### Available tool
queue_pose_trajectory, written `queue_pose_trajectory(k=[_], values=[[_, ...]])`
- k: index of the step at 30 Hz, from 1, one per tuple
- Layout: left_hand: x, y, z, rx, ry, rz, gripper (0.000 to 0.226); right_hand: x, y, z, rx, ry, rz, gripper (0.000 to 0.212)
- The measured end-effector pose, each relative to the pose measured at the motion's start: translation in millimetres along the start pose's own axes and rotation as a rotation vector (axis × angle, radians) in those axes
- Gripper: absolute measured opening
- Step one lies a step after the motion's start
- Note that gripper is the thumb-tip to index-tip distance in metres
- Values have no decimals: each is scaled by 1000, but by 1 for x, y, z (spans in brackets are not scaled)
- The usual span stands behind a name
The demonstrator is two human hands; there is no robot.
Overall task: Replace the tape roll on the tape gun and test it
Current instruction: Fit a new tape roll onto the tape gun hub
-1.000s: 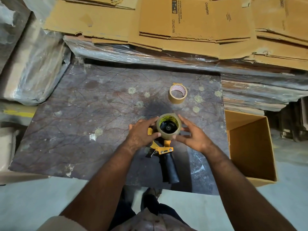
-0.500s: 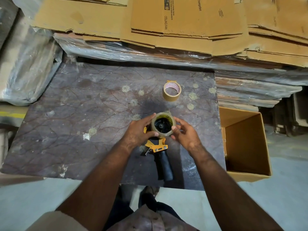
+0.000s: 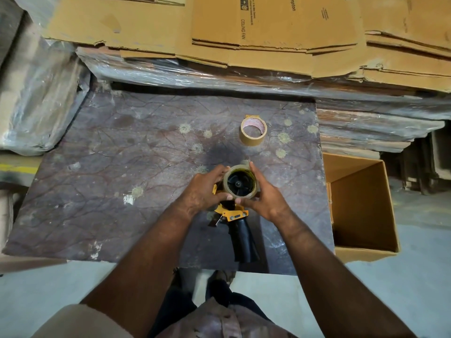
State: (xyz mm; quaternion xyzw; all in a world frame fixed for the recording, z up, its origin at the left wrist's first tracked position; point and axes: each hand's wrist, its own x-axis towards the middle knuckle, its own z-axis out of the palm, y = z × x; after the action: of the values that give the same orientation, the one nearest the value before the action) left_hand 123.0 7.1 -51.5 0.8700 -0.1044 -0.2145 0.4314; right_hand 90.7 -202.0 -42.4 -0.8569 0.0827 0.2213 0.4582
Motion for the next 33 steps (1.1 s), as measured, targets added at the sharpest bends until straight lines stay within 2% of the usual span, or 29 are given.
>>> queue_pose_trajectory(k=[5, 17, 21, 25, 28, 30, 33], values=[[7, 1, -3, 17, -29, -11, 74, 12, -4, -8, -177, -24, 33, 113], [16, 3, -12, 200, -107, -32, 65, 15, -19, 6, -236, 24, 94, 113], [17, 7, -14, 235, -112, -55, 61, 16, -19, -4, -221, 1, 104, 110], [13, 5, 6, 370, -94, -102, 53, 4, -1, -9, -16, -55, 109, 91], [8, -8, 19, 369, -73, -123, 63, 2, 14, 2, -155, -32, 105, 111], [9, -10, 19, 398, -68, -124, 68, 3, 18, 6, -193, -30, 117, 112], [16, -3, 12, 382, -40, -111, 64, 3, 19, 15, -310, 39, 120, 111]])
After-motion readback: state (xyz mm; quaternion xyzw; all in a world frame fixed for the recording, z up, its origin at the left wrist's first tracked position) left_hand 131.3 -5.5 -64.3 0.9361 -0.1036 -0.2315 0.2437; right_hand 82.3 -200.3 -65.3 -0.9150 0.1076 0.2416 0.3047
